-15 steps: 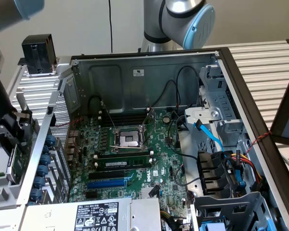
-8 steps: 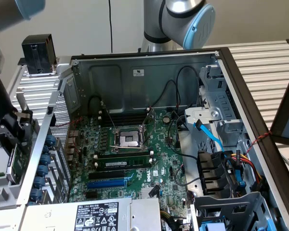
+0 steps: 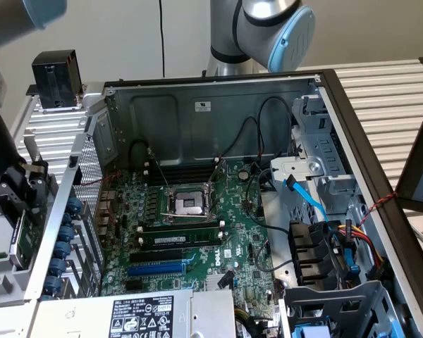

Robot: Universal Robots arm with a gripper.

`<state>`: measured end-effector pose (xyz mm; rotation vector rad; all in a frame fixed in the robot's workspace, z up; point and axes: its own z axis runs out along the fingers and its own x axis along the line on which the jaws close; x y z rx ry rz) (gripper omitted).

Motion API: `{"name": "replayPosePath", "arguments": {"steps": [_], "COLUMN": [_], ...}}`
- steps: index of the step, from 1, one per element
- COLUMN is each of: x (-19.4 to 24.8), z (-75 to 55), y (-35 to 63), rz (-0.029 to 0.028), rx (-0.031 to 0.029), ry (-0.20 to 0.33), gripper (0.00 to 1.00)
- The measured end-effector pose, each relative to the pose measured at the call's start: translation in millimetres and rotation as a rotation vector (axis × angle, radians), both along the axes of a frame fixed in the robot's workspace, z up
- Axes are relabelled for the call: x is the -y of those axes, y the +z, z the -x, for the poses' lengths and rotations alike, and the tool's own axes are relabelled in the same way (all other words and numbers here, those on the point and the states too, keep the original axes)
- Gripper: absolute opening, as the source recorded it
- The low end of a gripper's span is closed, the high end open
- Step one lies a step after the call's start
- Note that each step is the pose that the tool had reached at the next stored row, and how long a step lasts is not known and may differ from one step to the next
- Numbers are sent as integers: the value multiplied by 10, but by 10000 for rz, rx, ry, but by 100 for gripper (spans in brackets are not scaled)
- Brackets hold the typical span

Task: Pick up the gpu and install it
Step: 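Pick up the gpu and move the gpu toward the slot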

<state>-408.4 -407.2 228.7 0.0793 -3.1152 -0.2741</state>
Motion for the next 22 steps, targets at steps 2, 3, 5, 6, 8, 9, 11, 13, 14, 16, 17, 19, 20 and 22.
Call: {"name": "replayPosePath", "arguments": {"steps": [2,3,5,6,8,9,11,13,14,16,17,19,20,22], "x": [-1,0,0,0,0,0,0,0,0,0,0,0,0,3], "z": [-2,-2,-3,-3,-3,-3,-3,-2,-2,-2,-2,-2,-2,-2], "y": [0,1,0,1,1,1,13,101,148,239,283,373,419,511], "rz": [2,4,4,4,4,4,4,4,4,3,4,4,4,3], "rx": [0,-1,-1,-1,-1,-1,2,-1,-1,0,-1,-1,-1,1], "ry": [5,7,8,8,8,8,8,8,8,8,8,8,9,11], "gripper": [38,32,27,27,27,27,27,27,27,27,27,27,27,27]}}
